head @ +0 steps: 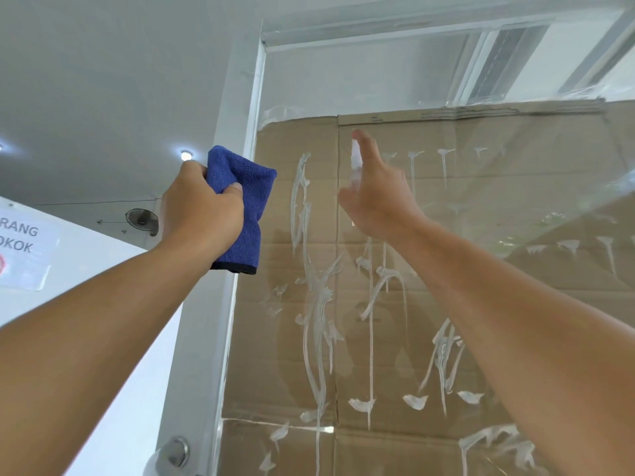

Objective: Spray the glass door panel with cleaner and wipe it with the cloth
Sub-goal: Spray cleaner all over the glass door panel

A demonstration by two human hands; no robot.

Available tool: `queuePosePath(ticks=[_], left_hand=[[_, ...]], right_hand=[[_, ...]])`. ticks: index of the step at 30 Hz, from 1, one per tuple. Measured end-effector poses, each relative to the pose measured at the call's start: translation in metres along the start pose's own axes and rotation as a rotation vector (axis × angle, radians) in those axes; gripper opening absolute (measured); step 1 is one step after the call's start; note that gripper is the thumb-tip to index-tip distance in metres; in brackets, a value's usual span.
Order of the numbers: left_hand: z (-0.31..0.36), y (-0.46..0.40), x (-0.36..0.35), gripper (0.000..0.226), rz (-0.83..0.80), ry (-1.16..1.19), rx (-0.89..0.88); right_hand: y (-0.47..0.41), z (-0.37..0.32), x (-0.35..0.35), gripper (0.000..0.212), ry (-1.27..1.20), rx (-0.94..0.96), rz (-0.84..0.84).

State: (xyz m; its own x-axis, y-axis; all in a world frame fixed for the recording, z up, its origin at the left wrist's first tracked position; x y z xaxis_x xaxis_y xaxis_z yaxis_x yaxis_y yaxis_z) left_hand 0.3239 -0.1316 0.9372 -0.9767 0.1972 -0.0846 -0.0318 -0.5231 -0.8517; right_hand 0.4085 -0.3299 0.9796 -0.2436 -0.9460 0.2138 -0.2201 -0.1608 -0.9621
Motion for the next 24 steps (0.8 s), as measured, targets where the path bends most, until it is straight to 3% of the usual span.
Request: queuePosePath(ticks=[2, 4, 6, 10, 14, 19, 24], left_hand=[[-0.001, 0.001, 0.001, 0.019, -0.002, -0.007, -0.009], [-0.003, 0.003, 0.003, 0.019, -0.006, -0.018, -0.012], [-0.006, 0.003, 0.004, 0.019, -0.012, -0.019, -0.013], [-0.012, 0.004, 0.007, 0.020, -0.023, -0.026, -0.020], [-0.016, 0.008, 0.009, 0.020, -0.040, -0.044, -0.010], [-0.021, 0.015, 0.011, 0.020, -0.053, -0.059, 0.002], [-0.029, 0.018, 0.011, 0.021, -0.061, -0.075, 0.014]], right_hand=[[0.001, 0.000, -0.001, 0.069, -0.037, -0.060, -0.017], [0.003, -0.001, -0.004, 0.029, -0.033, -0.094, -0.007], [0.005, -0.001, -0.008, 0.017, -0.149, -0.161, 0.002], [0.014, -0.006, -0.012, 0.020, -0.425, -0.327, -0.074], [0.025, -0.013, -0.019, 0.069, -0.737, -0.631, -0.008], [0.033, -0.016, -0.034, 0.049, -0.801, -0.737, 0.073], [0.042, -0.005, -0.047, 0.044, -0.799, -0.746, 0.172]])
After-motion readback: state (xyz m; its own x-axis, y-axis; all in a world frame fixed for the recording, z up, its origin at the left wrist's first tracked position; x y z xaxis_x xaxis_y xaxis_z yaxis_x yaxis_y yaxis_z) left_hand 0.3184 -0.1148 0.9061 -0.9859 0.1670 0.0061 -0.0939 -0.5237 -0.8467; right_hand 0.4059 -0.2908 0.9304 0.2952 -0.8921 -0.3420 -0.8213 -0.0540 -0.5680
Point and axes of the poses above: each hand's wrist, its own y-axis away from the middle knuckle, its own x-axis out of the back of the hand, z = x × y, the point moved 1 cm from there along -y, towards the middle knuckle, and after that the axes turned 13 degrees about -y, right-handed, at the moved point
